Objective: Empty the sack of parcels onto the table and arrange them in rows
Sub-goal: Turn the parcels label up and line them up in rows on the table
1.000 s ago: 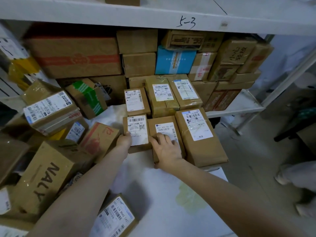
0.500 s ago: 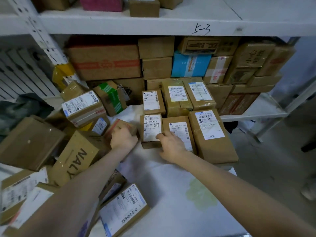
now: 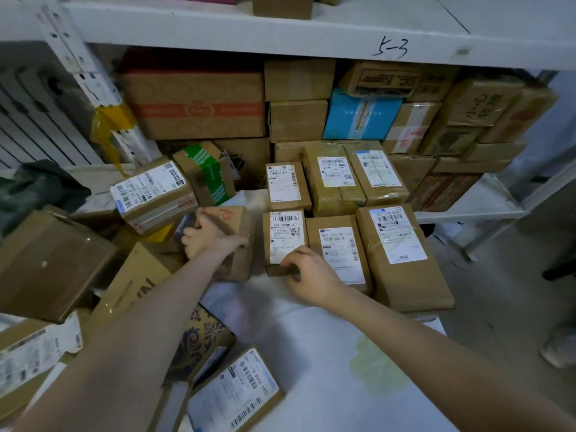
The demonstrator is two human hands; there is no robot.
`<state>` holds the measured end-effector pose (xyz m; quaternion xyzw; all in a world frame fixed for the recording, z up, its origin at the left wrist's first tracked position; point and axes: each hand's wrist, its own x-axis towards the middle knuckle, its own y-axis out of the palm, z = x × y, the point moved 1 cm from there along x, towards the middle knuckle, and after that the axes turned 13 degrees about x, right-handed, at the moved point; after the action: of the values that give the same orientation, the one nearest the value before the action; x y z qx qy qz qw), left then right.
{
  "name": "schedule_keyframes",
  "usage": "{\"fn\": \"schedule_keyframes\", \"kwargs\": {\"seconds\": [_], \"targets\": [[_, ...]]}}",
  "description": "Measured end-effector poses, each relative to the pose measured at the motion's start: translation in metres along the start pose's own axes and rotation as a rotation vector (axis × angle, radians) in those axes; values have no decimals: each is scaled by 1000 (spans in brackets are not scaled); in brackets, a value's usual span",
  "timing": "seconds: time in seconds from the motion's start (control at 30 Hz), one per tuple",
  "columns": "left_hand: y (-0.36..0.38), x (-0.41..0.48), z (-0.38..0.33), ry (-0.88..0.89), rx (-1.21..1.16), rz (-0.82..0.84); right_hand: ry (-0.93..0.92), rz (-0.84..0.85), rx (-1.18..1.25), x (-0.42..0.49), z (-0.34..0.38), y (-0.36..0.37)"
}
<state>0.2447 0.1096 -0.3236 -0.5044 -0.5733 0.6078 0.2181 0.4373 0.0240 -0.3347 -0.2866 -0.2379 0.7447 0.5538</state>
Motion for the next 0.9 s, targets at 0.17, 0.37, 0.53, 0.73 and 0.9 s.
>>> {"fn": "schedule_keyframes", "kwargs": {"seconds": [0.17,0.37,0.53,0.73,0.9], "targets": [[-25,-8,-9,-27,-364,-44,64,-66,195,14,8,-2],[-35,-20,-8,124,-550,-40,98,-59,412,21,19,-4],[-44,-42,-3,299,-717,-34,166,-128,549,13,19,-11],[-56,-82,-4,163,-1183,342,301,-41,885,1,29,-29],[-53,-109,7,129,-1387,592,387,25,1233,-14,21,-48]]}}
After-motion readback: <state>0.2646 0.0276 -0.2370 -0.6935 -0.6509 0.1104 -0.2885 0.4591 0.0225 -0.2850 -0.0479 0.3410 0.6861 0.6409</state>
